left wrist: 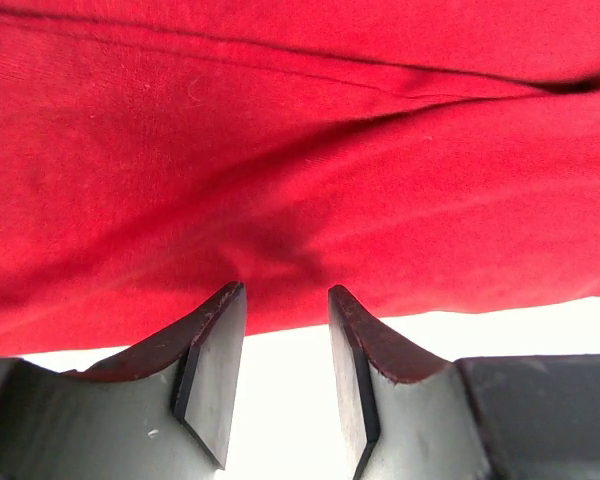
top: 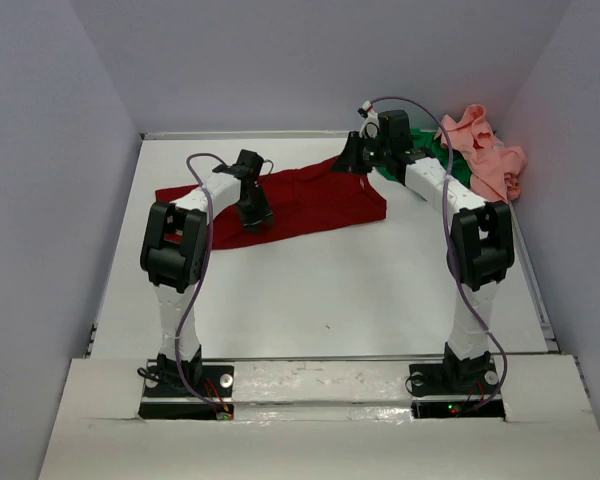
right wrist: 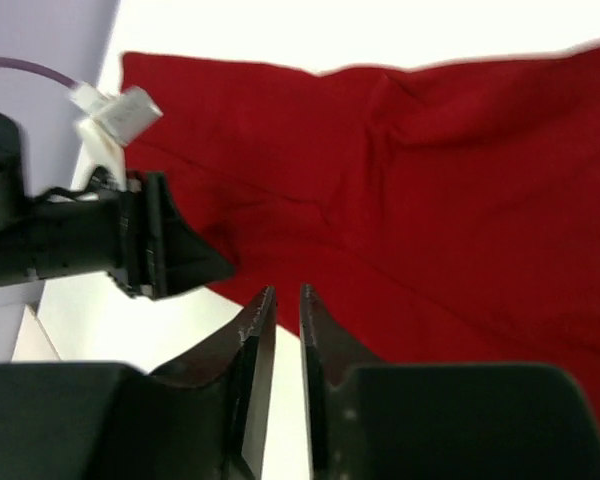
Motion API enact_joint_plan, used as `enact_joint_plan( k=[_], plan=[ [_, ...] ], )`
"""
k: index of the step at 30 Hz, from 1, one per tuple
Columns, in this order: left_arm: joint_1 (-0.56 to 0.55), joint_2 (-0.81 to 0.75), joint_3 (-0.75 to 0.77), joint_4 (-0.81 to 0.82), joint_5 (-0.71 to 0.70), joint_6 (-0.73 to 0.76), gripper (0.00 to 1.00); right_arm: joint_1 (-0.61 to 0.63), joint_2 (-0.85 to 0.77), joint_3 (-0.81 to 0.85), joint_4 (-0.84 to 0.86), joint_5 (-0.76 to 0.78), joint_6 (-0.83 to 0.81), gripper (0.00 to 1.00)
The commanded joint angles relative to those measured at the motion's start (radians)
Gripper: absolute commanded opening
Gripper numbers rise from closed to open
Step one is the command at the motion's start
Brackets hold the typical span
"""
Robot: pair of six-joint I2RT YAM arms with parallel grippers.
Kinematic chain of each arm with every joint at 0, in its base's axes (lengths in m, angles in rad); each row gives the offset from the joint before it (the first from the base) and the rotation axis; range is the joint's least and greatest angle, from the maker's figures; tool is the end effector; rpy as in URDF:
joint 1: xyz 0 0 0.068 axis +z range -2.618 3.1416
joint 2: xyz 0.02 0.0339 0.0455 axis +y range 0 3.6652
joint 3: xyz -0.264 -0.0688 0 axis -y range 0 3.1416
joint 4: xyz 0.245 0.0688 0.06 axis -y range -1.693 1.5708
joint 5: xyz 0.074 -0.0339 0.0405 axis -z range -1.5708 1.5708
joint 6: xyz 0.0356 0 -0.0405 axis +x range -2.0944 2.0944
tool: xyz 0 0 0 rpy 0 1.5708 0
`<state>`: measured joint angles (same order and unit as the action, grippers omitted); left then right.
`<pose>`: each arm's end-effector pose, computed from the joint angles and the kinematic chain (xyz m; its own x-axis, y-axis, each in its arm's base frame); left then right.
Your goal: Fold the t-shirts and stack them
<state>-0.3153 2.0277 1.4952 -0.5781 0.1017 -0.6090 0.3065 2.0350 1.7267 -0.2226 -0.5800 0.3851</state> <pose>0.4045 -0.1357 0.1797 -0.8997 -0.3051 -0.3122 -0.1991 0.9232 -0.3287 0.4511 0.1632 0.2798 -0.7114 0.1044 -0.6950 -0.4701 0.6643 0.5811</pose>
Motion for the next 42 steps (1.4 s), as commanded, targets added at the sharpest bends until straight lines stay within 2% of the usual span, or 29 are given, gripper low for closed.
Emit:
enact_joint_plan(
  k=[1, 5, 13, 19, 42],
  plan=[
    [-0.002, -0.064, 0.12, -0.1, -0.071, 0.055, 0.49, -0.004, -0.024, -0.067, -0.165, 0.111, -0.06, 0.0],
    [0.031, -0.095, 0.113, -0.105, -0.091, 0.084, 0.49, -0.004, -0.036, -0.113, -0.19, 0.127, -0.054, 0.0],
    [0.22, -0.135, -0.073, -0.032, -0.088, 0.162, 0.49, -0.004, -0.013, -0.13, -0.23, 0.158, -0.063, 0.0],
    [0.283, -0.11, -0.084, -0.031, -0.168, 0.21, 0.49, -0.004, 0.002, -0.138, -0.241, 0.166, -0.064, 0.0],
    [0.288, -0.072, -0.035, -0.138, -0.287, 0.261, 0.49, -0.004, 0.172, -0.112, -0.297, 0.339, -0.081, 0.0]
  ],
)
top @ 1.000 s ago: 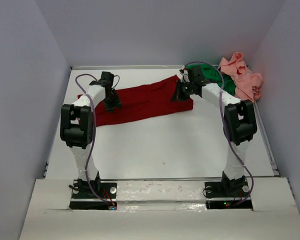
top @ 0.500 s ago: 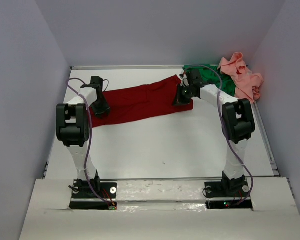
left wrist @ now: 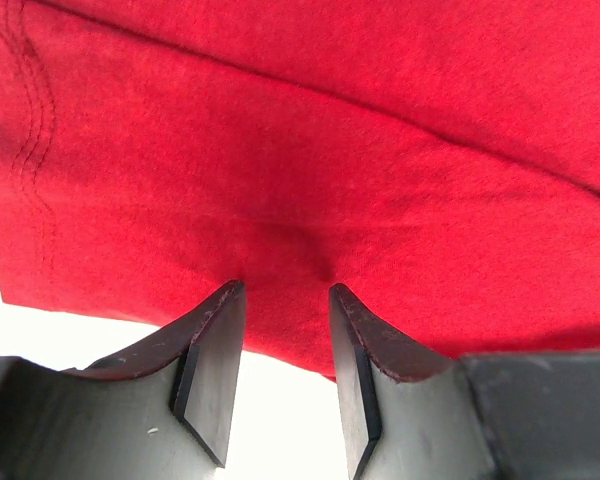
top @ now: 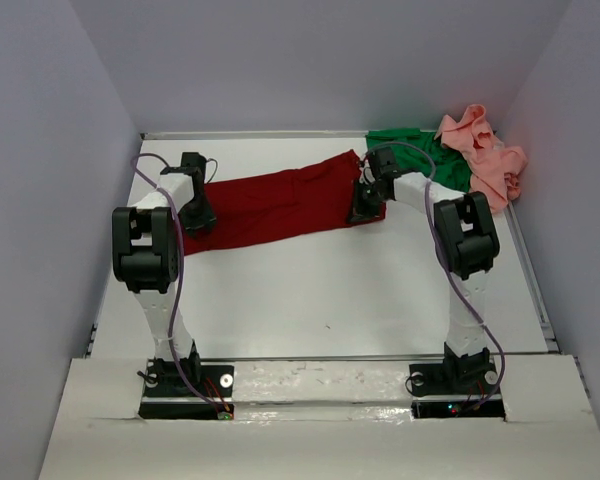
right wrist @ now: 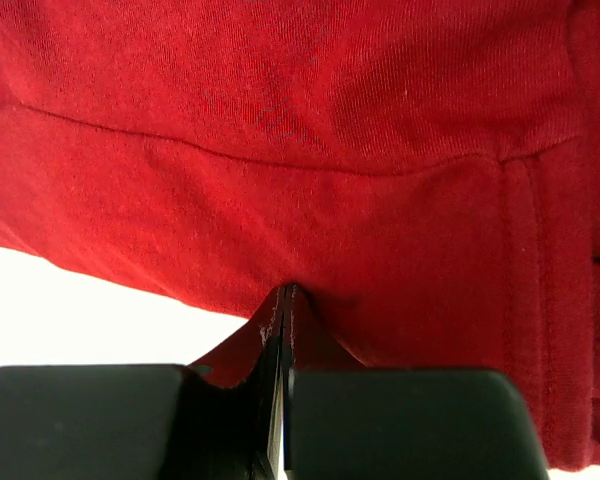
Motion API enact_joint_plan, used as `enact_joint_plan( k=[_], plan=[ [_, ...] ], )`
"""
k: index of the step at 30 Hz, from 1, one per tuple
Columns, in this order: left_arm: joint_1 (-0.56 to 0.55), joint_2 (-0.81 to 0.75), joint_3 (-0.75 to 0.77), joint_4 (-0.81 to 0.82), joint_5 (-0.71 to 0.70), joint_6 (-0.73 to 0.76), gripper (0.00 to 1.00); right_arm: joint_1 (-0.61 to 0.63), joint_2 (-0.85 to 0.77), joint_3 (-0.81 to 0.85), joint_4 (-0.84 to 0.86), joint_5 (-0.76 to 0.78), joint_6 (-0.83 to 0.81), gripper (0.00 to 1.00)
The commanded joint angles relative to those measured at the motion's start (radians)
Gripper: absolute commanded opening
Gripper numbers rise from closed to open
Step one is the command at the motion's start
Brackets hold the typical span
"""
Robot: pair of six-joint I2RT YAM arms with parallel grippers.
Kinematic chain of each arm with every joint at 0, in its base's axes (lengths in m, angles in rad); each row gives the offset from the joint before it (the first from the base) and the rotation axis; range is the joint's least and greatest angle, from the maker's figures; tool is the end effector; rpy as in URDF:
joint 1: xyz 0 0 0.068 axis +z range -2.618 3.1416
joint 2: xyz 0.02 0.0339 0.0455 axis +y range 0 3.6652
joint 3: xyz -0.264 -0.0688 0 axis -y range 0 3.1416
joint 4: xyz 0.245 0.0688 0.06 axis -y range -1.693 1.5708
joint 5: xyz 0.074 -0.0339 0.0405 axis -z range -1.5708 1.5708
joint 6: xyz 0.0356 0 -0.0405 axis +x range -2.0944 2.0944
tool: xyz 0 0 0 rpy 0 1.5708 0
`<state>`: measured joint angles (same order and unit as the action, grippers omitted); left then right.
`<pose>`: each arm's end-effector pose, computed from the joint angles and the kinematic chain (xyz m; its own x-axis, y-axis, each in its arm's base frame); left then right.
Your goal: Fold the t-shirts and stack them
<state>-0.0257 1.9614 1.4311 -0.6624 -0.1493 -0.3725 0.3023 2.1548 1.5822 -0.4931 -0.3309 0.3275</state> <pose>0.4025 -0.0051 0.1840 -0.8546 -0.3380 -0.3941 -0.3656 0.9308 -0.0056 0.4320 0.1468 0.1572 -0.9299 0.0287 -0.3667 -0.1400 0.8944 0.4249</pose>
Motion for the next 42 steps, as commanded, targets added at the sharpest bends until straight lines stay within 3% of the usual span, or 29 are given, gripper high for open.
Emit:
enact_joint_plan(
  k=[1, 14, 22, 33, 42],
  plan=[
    [-0.002, -0.004, 0.02, -0.065, -0.035, 0.026, 0.49, 0.0, 0.06, 0.054, -0.035, 0.096, -0.024, 0.0],
    [-0.002, 0.106, -0.021, -0.146, -0.079, 0.058, 0.49, 0.0, 0.139, 0.214, -0.056, 0.121, 0.001, 0.0],
    [-0.048, 0.169, -0.041, -0.183, -0.026, 0.078, 0.49, -0.009, 0.224, 0.344, -0.101, 0.133, -0.004, 0.0],
    [-0.22, 0.082, -0.213, -0.174, 0.079, 0.001, 0.49, -0.028, 0.393, 0.643, -0.142, 0.112, 0.039, 0.0],
    [-0.397, 0.005, -0.348, -0.126, 0.237, -0.106, 0.49, -0.037, 0.484, 0.775, -0.139, 0.036, 0.065, 0.0]
  ],
)
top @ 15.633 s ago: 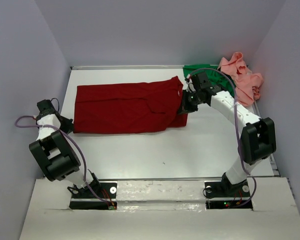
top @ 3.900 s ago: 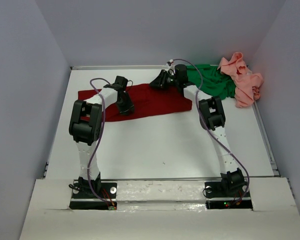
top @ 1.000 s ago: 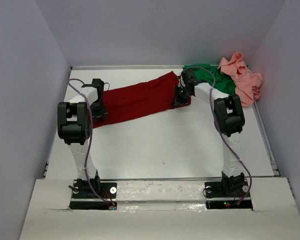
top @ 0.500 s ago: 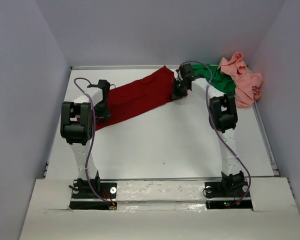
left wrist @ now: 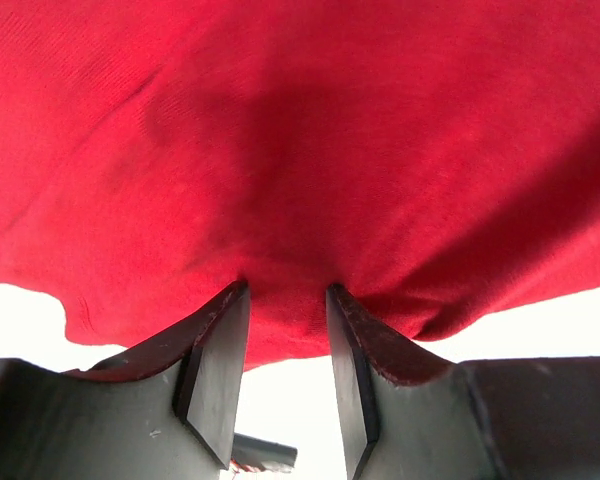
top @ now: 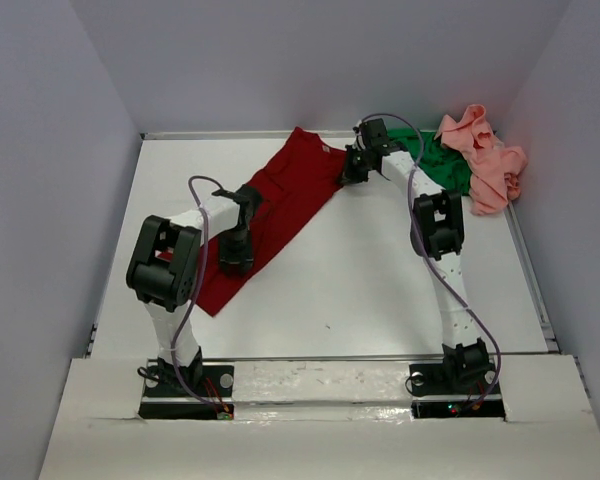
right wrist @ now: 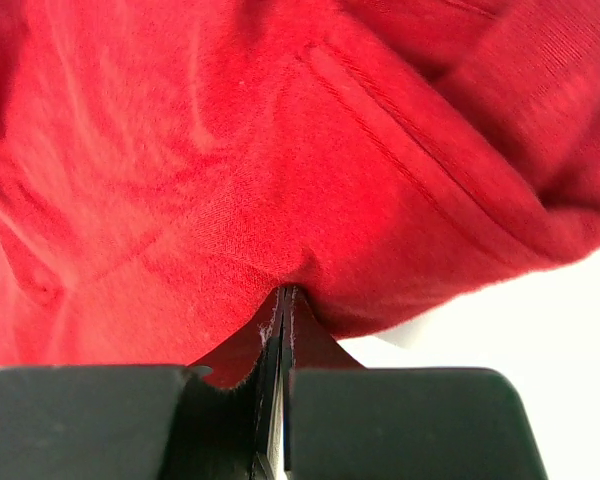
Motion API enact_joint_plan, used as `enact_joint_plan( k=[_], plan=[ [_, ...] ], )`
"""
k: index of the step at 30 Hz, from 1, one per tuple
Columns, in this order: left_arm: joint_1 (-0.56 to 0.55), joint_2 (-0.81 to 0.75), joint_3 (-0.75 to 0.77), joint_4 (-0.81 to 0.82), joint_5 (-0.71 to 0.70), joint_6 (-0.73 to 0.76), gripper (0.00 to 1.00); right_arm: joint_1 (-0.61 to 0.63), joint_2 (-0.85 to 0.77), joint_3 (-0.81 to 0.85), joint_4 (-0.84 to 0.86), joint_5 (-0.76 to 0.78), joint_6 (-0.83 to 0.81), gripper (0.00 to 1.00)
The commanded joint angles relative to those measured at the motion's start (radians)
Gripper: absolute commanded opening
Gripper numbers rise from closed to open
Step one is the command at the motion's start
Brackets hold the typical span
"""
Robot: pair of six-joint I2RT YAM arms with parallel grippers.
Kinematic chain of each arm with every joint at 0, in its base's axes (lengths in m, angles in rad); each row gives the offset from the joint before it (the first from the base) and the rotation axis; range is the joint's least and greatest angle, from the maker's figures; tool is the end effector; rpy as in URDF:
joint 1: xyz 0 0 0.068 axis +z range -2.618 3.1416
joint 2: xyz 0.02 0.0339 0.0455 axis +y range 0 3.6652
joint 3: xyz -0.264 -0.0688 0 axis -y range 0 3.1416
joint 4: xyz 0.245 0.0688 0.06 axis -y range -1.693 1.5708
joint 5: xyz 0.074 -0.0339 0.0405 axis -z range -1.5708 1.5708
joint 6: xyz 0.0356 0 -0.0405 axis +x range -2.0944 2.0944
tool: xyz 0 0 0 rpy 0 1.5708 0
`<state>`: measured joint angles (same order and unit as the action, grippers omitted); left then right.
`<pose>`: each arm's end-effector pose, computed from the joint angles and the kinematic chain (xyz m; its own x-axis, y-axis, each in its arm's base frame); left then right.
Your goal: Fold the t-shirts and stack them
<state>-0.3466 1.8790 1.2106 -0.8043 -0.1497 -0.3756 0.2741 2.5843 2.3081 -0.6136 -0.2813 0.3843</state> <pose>0.3218 -0.1106 0.1516 -0.9889 -0.0285 -0.1456 -0.0437 0.9938 0.1022 0.5405 0.1622 0.1600 -0.8540 0.1340 -0.5028 -0.1166 0.8924 0.4360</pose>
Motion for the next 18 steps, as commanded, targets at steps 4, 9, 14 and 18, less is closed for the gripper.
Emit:
enact_joint_plan(
  k=[4, 9, 14, 18],
  plan=[
    [-0.176, 0.074, -0.141, 0.028, 0.305, -0.151, 0.5, -0.009, 0.069, 0.057, 0.012, -0.068, 0.037, 0.0],
    [-0.313, 0.104, -0.082, 0.031, 0.372, -0.201, 0.5, 0.002, 0.082, 0.056, 0.052, -0.137, 0.068, 0.01],
    [-0.399, 0.195, 0.045, 0.007, 0.394, -0.215, 0.5, 0.022, 0.097, 0.068, 0.087, -0.176, 0.105, 0.02],
    [-0.426, 0.249, 0.111, 0.004, 0.41, -0.213, 0.5, 0.031, 0.12, 0.103, 0.095, -0.202, 0.136, 0.03]
  ],
)
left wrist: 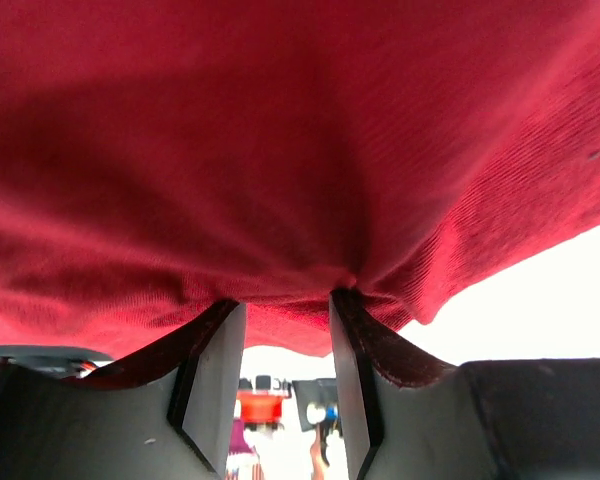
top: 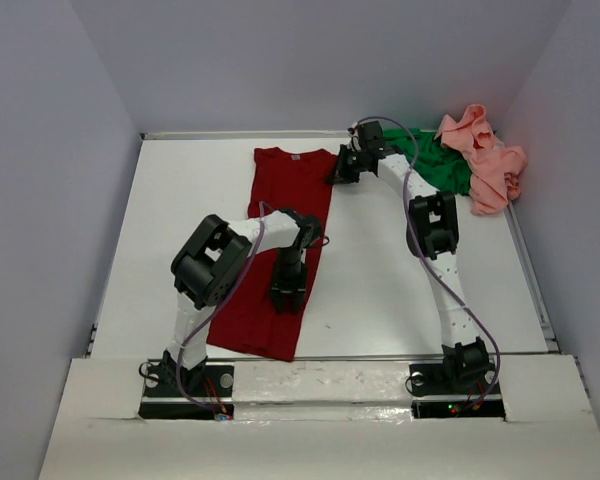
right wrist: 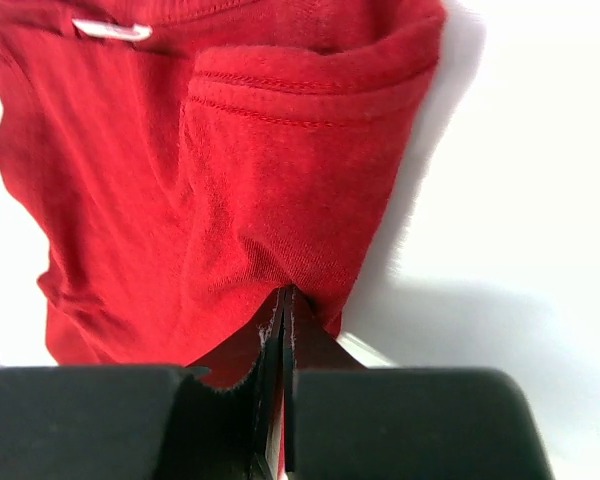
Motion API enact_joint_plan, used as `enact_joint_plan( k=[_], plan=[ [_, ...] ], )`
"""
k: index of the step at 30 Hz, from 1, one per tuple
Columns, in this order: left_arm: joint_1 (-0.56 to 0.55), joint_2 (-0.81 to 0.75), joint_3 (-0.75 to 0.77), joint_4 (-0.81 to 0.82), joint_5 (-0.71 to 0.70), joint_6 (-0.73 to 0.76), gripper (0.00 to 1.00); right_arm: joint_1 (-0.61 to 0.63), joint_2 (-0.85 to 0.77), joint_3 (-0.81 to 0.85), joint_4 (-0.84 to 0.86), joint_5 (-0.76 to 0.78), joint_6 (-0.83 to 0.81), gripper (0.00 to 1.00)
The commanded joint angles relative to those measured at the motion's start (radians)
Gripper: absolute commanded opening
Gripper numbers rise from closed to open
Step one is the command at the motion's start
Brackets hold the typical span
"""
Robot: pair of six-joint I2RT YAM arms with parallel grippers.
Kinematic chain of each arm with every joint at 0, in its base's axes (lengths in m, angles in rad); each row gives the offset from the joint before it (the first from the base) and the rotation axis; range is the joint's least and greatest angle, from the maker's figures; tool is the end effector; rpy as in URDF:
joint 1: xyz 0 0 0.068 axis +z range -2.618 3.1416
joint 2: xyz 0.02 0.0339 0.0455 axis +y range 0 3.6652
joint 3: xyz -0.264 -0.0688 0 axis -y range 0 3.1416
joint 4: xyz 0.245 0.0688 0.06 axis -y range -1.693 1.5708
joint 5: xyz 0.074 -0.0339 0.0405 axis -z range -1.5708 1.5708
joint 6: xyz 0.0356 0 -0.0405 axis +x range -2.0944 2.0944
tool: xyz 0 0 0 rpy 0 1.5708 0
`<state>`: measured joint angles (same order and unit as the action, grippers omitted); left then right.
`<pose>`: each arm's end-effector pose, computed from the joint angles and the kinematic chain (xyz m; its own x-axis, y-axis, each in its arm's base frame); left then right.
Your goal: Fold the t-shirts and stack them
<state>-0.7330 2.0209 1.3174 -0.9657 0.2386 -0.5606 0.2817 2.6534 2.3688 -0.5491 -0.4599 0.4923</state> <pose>0.2544 -0.2403 0.1304 -0.9629 0.1717 0.2083 0.1428 0.9788 -0.1470 0.5492 0.1754 0.1477 -0.8800 0.1863 -0.4370 -0.1359 0.7828 0.6073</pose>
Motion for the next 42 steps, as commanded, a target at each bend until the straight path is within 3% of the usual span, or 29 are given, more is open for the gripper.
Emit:
enact_joint_plan(
  k=[1, 10, 14, 19, 23, 29, 33, 35, 42],
  plan=[
    [-0.043, 0.125, 0.017, 0.165, 0.025, -0.028, 0.5, 0.024, 0.056, 0.058, 0.034, -0.039, 0.038, 0.04],
    [-0.057, 0.251, 0.244, 0.098, 0.019, -0.004, 0.5, 0.024, 0.089, 0.107, 0.057, -0.086, 0.083, 0.04],
    [-0.052, 0.227, 0.307, 0.075, -0.031, -0.019, 0.5, 0.024, 0.074, 0.121, 0.057, -0.059, 0.068, 0.04],
    [0.03, 0.093, 0.28, 0.085, -0.081, -0.036, 0.5, -0.006, 0.017, 0.107, 0.06, -0.048, 0.032, 0.03],
    [0.182, -0.014, 0.278, 0.087, -0.076, -0.015, 0.5, -0.03, -0.061, 0.07, 0.063, -0.043, -0.001, 0.03],
    [0.224, -0.069, 0.348, -0.033, -0.075, 0.039, 0.5, -0.075, -0.11, 0.044, 0.087, -0.068, -0.029, 0.04],
    [0.225, -0.139, 0.318, -0.033, 0.0, 0.027, 0.5, -0.093, -0.125, 0.056, 0.092, -0.069, -0.032, 0.05],
    [0.233, -0.177, 0.318, -0.036, -0.03, 0.015, 0.5, -0.093, -0.13, 0.058, 0.09, -0.086, -0.017, 0.05],
    [0.357, -0.199, 0.215, 0.108, -0.033, 0.054, 0.5, -0.093, -0.256, -0.143, 0.09, -0.184, 0.038, 0.04]
  ],
)
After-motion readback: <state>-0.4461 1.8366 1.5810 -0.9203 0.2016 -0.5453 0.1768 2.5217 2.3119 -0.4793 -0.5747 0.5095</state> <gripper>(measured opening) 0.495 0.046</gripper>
